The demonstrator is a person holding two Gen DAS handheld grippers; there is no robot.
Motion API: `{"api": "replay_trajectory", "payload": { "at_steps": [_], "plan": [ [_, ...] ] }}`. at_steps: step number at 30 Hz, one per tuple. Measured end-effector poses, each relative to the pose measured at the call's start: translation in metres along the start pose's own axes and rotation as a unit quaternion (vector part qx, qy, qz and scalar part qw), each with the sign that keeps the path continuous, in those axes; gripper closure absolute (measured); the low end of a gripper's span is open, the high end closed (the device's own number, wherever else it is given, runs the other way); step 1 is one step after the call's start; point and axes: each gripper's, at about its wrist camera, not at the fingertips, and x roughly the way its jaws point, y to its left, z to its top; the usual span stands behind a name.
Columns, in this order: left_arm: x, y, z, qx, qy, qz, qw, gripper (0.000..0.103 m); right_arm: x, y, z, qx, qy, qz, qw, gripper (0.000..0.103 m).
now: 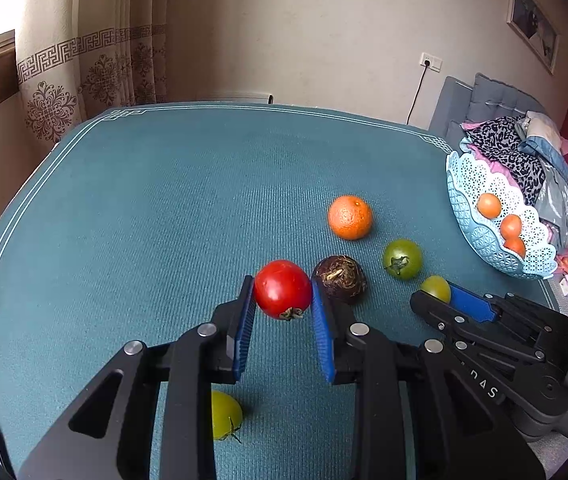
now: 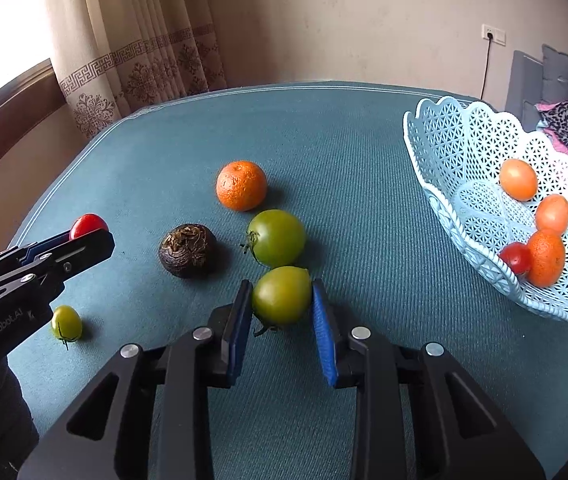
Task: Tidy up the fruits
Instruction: 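Grasp the green tomato with the right gripper while the left holds the red tomato, then lift both tomatoes and carry them toward the basket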
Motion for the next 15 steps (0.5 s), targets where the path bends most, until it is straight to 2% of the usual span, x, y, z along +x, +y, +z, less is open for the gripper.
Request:
{"api": "replay_trajectory", "payload": {
  "at_steps": [15],
  "plan": [
    [-0.010, -0.009, 0.001, 0.011, -0.010, -0.006, 0.9999, 0.075, -0.040, 0.001, -0.002, 0.013, -0.030, 0.017, 0.999, 0.073]
  ]
}}
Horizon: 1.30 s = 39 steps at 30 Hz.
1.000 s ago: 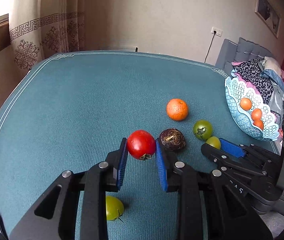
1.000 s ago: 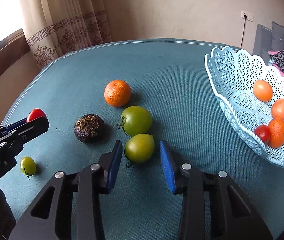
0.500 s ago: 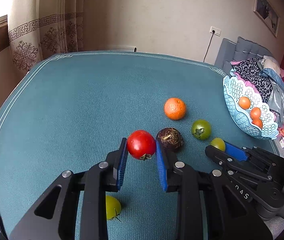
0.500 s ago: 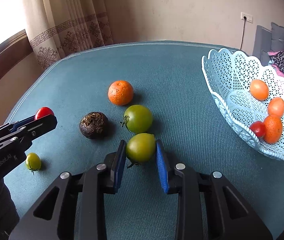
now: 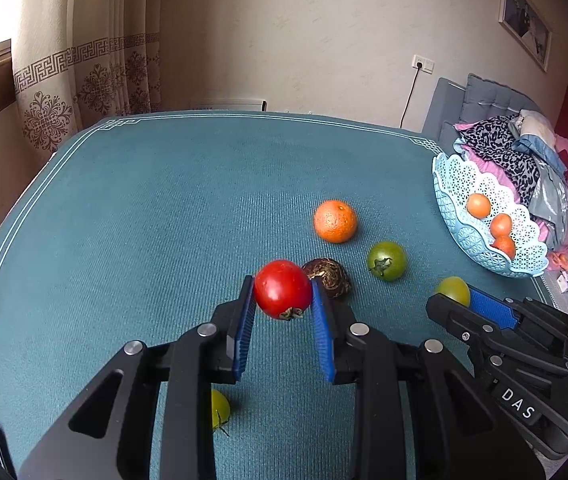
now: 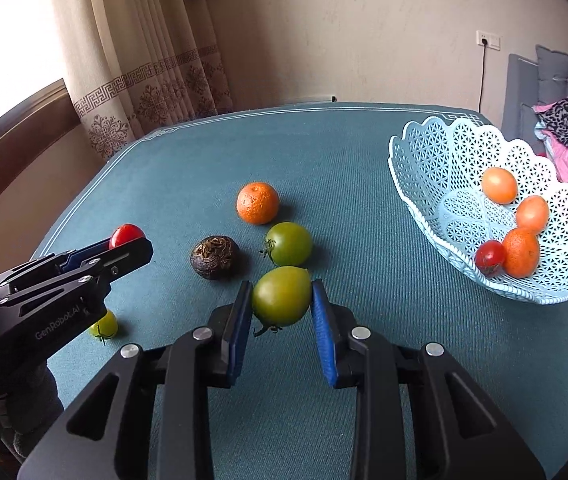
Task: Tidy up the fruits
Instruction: 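Lift both tomatoes and carry them toward the basket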
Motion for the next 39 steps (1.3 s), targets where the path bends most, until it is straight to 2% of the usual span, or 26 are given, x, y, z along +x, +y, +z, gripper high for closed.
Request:
{"api": "replay_trajectory", "payload": {
  "at_steps": [25, 39],
  "plan": [
    [-0.027, -0.029, 0.008, 0.034, -0.021, -0.007, 0.9992, 0.075, -0.053, -0.036, 0.001, 0.040, -0.054, -0.010, 0.998, 0.073],
    [-0.029, -0.069, 0.015, 0.070, -0.027, -0.021, 0.9970, 0.075, -0.080, -0.086, -0.001, 0.086, -0.088, -0.038, 0.992, 0.073]
  ]
}}
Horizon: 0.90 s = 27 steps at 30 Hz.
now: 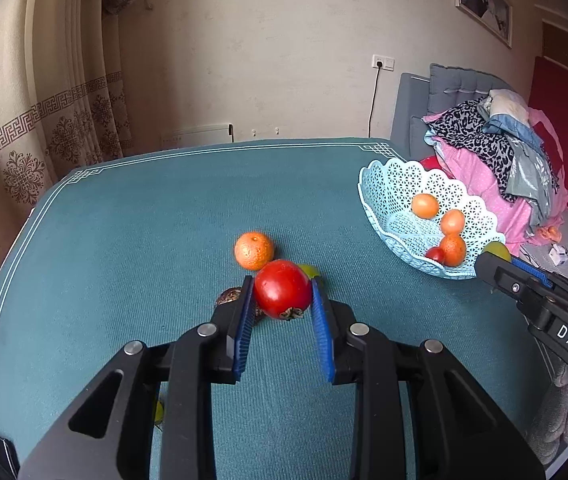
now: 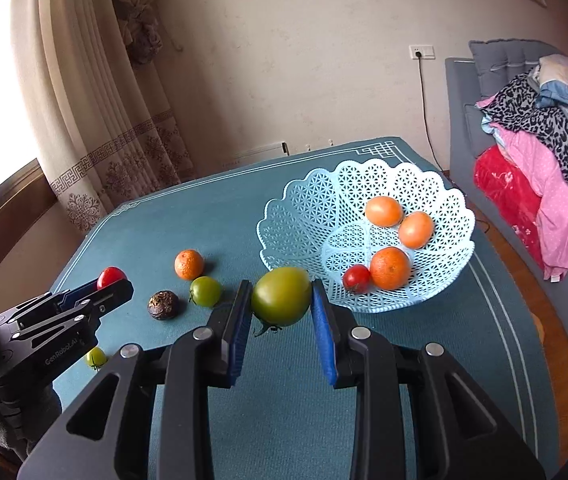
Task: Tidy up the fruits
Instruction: 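Lift both tomatoes and carry them toward the basket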
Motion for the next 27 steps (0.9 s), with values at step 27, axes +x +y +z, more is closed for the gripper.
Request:
{"api": "replay_trajectory", "payload": {
  "at_steps": [27],
  "plan": [
    [0.035, -0.073, 0.031, 0.049, -0.005, -0.054, 0.9974, 0.075, 0.012, -0.069, 0.018, 0.037, -0.019, -0.062, 0.997, 0.073]
  ]
}}
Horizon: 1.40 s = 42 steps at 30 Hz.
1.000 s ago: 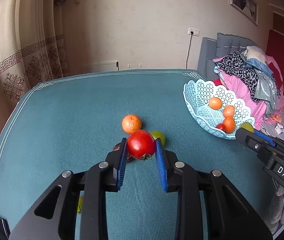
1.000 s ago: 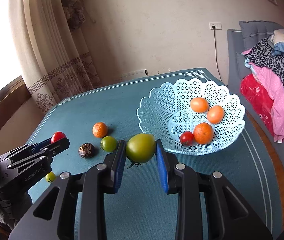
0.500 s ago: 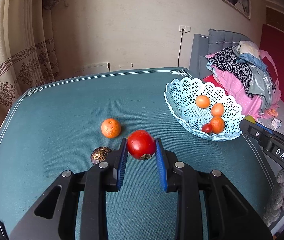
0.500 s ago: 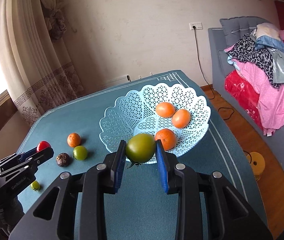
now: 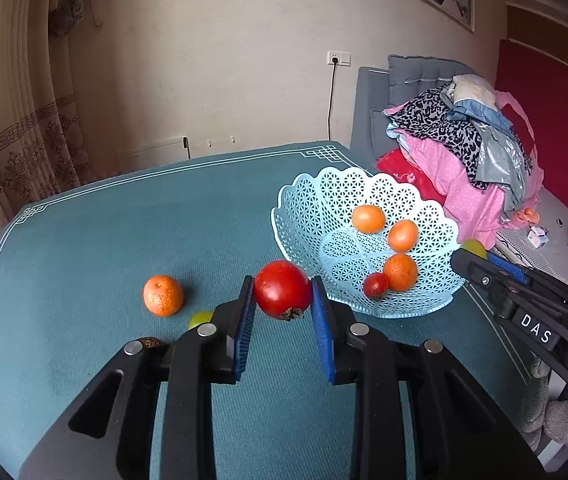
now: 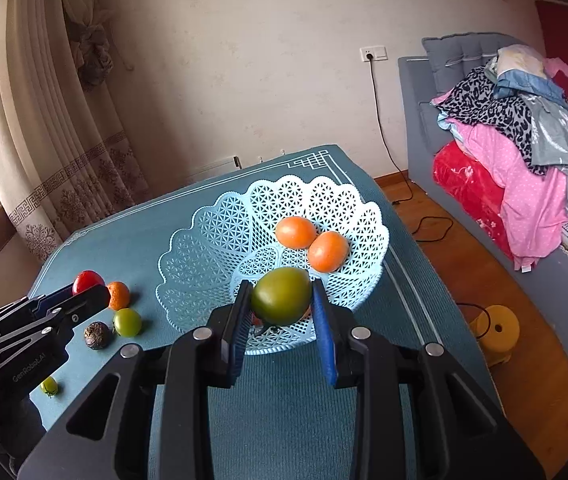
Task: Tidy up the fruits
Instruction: 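Lift both tomatoes and carry them toward the basket, then lower both tomatoes into the basket and open both grippers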
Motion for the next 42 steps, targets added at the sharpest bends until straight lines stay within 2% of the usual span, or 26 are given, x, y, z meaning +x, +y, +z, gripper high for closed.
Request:
{"api": "replay_trajectory", "payload": {
  "at_steps": [17, 19, 20, 21, 23, 24, 25, 32, 35, 42],
  "plan": [
    [0.037, -0.033, 0.022, 0.019, -0.013, -0.032, 0.9992, 0.074, 0.013, -0.012, 0.002, 0.009, 0.000, -0.013, 1.000, 0.072],
    [0.040, -0.034, 0.023, 0.019, -0.011, -0.031, 0.9993, 0.062, 0.013, -0.015, 0.003, 0.016, -0.001, -0.012, 1.000, 0.066],
    [0.040, -0.033, 0.022, 0.018, -0.013, -0.028, 0.9994, 0.049, 0.012, -0.016, 0.003, 0.020, -0.003, -0.013, 1.000, 0.060],
    [0.040, -0.031, 0.022, 0.015, -0.015, -0.024, 0.9995, 0.044, 0.012, -0.017, 0.003, 0.022, -0.005, -0.015, 1.000, 0.059],
    [0.039, -0.026, 0.023, 0.008, -0.015, -0.021, 0.9996, 0.040, 0.011, -0.017, 0.003, 0.024, -0.006, -0.016, 1.000, 0.059],
    [0.039, -0.023, 0.023, 0.003, -0.012, -0.020, 0.9997, 0.031, 0.011, -0.017, 0.002, 0.025, -0.006, -0.016, 1.000, 0.059],
    [0.038, -0.020, 0.024, -0.002, -0.012, -0.017, 0.9998, 0.027, 0.011, -0.017, 0.003, 0.025, -0.006, -0.016, 1.000, 0.059],
    [0.025, 0.000, 0.026, -0.023, -0.016, -0.001, 0.9996, 0.018, 0.007, -0.009, 0.000, 0.024, -0.007, -0.013, 1.000, 0.059],
    [0.019, 0.008, 0.025, -0.032, -0.015, 0.007, 0.9994, 0.007, 0.004, -0.007, -0.002, 0.025, -0.006, -0.011, 1.000, 0.053],
    [0.003, 0.030, 0.019, -0.045, -0.019, 0.027, 0.9984, 0.007, 0.000, 0.005, -0.007, 0.017, -0.002, -0.003, 1.000, 0.053]
  ]
}}
